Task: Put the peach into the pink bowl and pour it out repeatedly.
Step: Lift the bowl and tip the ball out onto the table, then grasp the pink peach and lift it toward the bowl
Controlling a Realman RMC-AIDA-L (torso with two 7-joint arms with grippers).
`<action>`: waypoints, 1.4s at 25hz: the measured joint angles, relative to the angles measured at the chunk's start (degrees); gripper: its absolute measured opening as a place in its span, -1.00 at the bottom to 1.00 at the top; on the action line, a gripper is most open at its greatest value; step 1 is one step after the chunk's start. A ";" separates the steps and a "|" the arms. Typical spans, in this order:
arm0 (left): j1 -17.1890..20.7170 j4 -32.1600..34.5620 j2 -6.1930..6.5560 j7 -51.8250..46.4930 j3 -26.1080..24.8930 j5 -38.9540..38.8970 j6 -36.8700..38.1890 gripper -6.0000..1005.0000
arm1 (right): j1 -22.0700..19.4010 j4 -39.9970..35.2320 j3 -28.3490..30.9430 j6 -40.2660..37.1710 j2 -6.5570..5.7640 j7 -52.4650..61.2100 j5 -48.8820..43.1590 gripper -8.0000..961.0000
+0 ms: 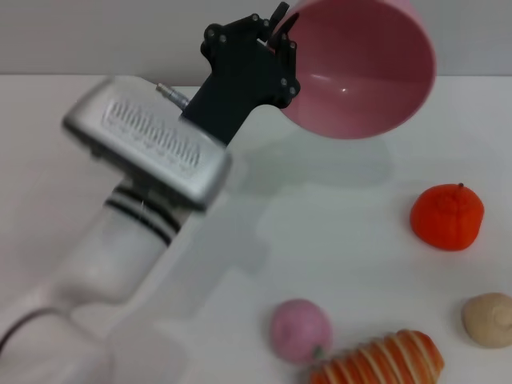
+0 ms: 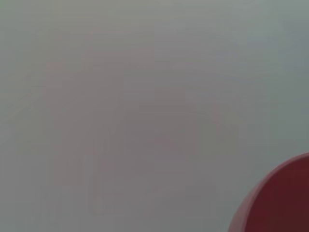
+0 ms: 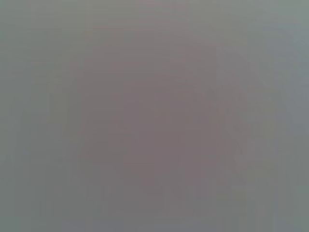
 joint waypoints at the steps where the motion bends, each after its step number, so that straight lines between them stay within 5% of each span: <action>1: -0.38 1.71 0.02 -0.76 -2.94 -0.08 5.76 -0.91 | 0.00 0.00 0.00 0.00 0.00 0.00 0.00 0.04; 4: -2.35 6.03 0.03 -3.27 -11.73 -1.50 22.56 -0.91 | 0.01 -2.67 0.09 -0.38 -0.36 4.43 -5.24 0.04; 7: -3.48 7.03 0.05 -4.11 -14.84 -2.43 28.77 -0.91 | -0.65 -8.36 0.13 -1.32 -0.47 10.36 -12.92 0.03; 8: -7.31 8.04 0.14 -5.31 -24.34 -5.14 45.01 -0.91 | -0.89 -11.09 0.14 -2.29 -0.48 13.00 -16.38 0.03; 9: -7.31 8.04 0.14 -5.31 -24.34 -5.14 45.01 -0.91 | -1.05 -13.71 0.31 -3.73 -0.48 15.69 -20.00 0.03; 12: -15.68 2.25 0.25 -5.47 -39.91 -7.13 67.30 -0.91 | -0.87 -23.86 1.17 -9.17 -0.50 26.05 -33.12 0.03; 15: -18.24 -0.71 0.29 -5.33 -45.33 -7.09 73.03 -0.91 | 0.58 -37.67 0.27 -16.23 -0.55 39.97 -48.09 0.02; 18: -19.52 -2.31 0.45 -4.97 -49.09 -6.70 76.57 -0.91 | 3.00 -43.59 -0.74 -21.75 -0.84 47.48 -56.37 0.02; 21: -19.48 -2.04 0.57 -4.94 -49.74 -6.66 77.58 -0.91 | 9.65 -46.11 -1.36 -28.64 -0.44 57.37 -69.56 0.01; 26: -19.98 -1.96 0.60 -4.94 -50.23 -6.65 78.87 -0.91 | 20.50 -36.70 -2.86 -29.22 3.42 61.15 -89.93 0.00; 30: -20.44 -2.13 0.61 -4.92 -50.27 -6.60 79.43 -0.91 | 25.99 -23.26 -8.29 -23.66 3.21 61.28 -93.39 0.00; 35: -20.63 -2.35 0.62 -4.87 -49.82 -6.57 79.51 -0.91 | 27.62 -17.77 -15.62 -16.64 3.34 61.28 -93.77 -0.01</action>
